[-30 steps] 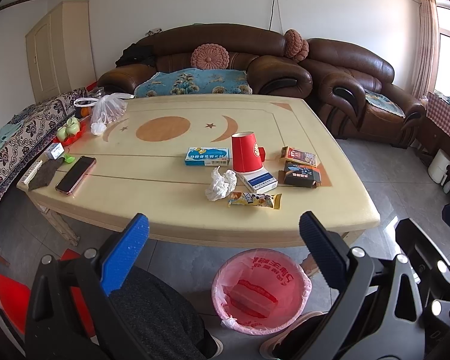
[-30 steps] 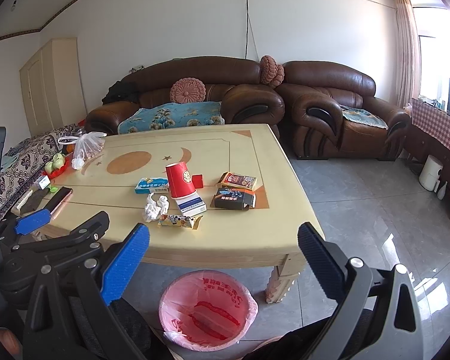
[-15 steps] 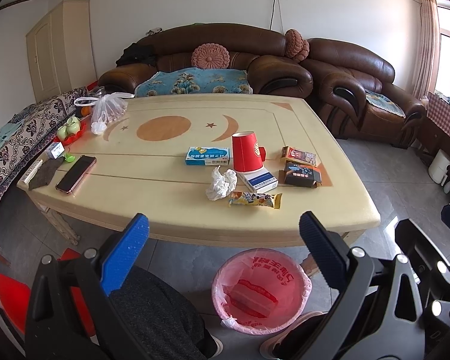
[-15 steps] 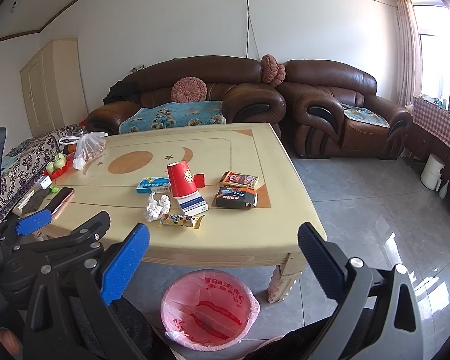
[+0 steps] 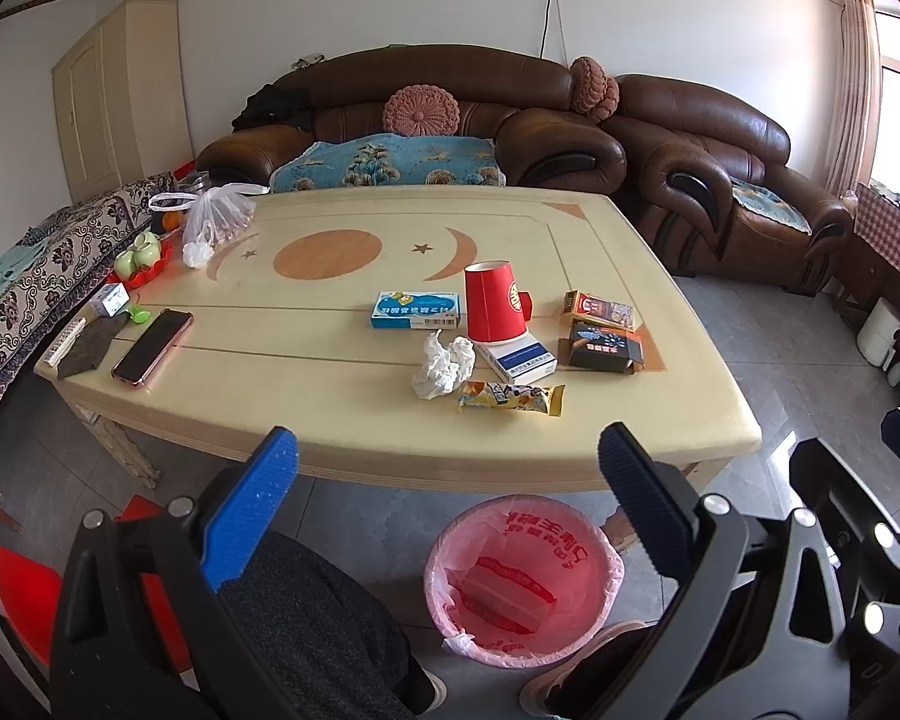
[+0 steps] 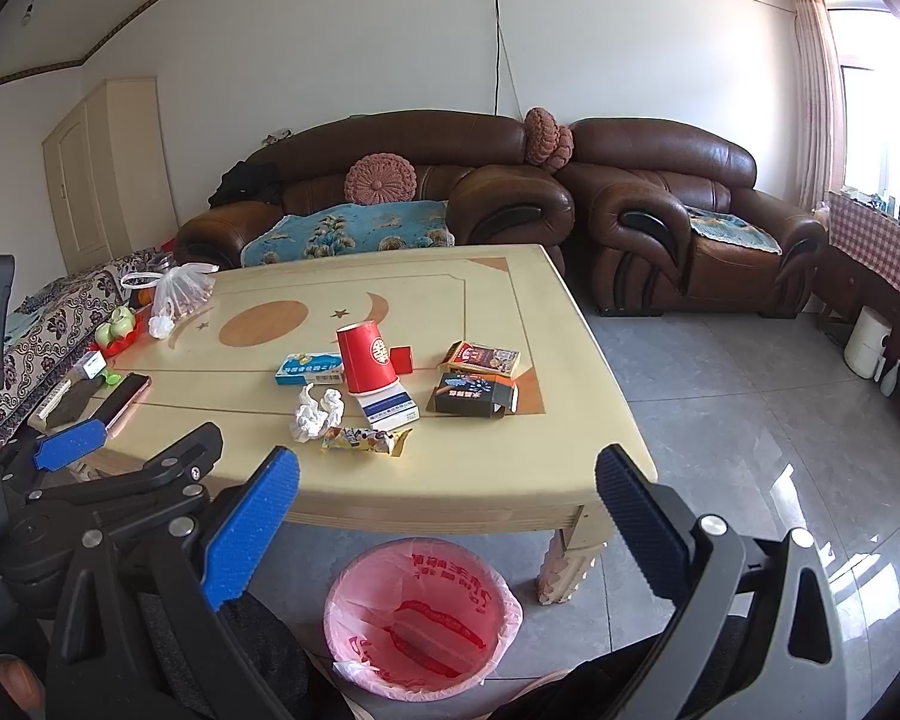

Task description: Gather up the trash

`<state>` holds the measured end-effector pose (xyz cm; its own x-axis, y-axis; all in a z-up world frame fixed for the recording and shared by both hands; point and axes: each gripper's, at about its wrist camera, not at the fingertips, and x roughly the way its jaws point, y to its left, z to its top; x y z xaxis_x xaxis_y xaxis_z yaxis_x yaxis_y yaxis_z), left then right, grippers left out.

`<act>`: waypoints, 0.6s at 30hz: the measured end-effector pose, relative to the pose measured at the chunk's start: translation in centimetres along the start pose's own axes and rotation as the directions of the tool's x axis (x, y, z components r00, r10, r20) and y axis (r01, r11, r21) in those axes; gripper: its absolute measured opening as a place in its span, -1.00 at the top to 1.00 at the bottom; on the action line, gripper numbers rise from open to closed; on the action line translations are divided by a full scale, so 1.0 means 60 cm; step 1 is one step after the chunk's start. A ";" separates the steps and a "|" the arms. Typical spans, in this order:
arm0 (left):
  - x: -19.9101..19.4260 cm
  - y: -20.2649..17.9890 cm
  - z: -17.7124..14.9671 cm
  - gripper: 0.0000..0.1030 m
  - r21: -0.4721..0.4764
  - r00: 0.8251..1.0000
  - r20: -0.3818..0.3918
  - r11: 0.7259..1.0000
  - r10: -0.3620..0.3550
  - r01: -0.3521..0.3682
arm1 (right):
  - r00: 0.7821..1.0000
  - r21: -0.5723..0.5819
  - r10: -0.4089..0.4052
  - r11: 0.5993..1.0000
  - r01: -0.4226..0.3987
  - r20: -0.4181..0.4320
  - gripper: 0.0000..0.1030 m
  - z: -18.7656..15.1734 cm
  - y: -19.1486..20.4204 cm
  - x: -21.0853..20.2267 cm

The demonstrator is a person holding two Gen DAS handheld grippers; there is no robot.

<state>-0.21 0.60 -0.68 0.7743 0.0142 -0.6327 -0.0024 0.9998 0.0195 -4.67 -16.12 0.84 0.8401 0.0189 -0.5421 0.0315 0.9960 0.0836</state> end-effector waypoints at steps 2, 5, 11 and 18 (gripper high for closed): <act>0.000 0.000 0.001 -0.91 -0.001 1.000 0.000 1.000 -0.002 0.002 | 1.000 0.000 0.002 1.000 -0.002 0.001 -0.89 0.000 0.002 0.000; -0.001 0.001 -0.003 -0.91 -0.002 1.000 0.001 1.000 0.000 0.000 | 1.000 -0.001 0.003 1.000 -0.003 0.002 -0.89 -0.001 0.004 0.000; 0.000 0.001 0.001 -0.91 -0.001 1.000 0.000 1.000 -0.003 0.003 | 1.000 0.000 0.004 1.000 -0.004 0.001 -0.89 0.000 0.004 0.000; -0.001 0.001 0.000 -0.91 0.000 1.000 0.002 1.000 -0.004 0.004 | 1.000 0.001 0.005 1.000 -0.005 0.001 -0.89 0.000 0.004 0.000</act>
<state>-0.26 0.66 -0.65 0.7754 0.0100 -0.6314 0.0006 0.9999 0.0166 -4.66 -15.85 0.84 0.8406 0.0238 -0.5411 0.0280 0.9958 0.0872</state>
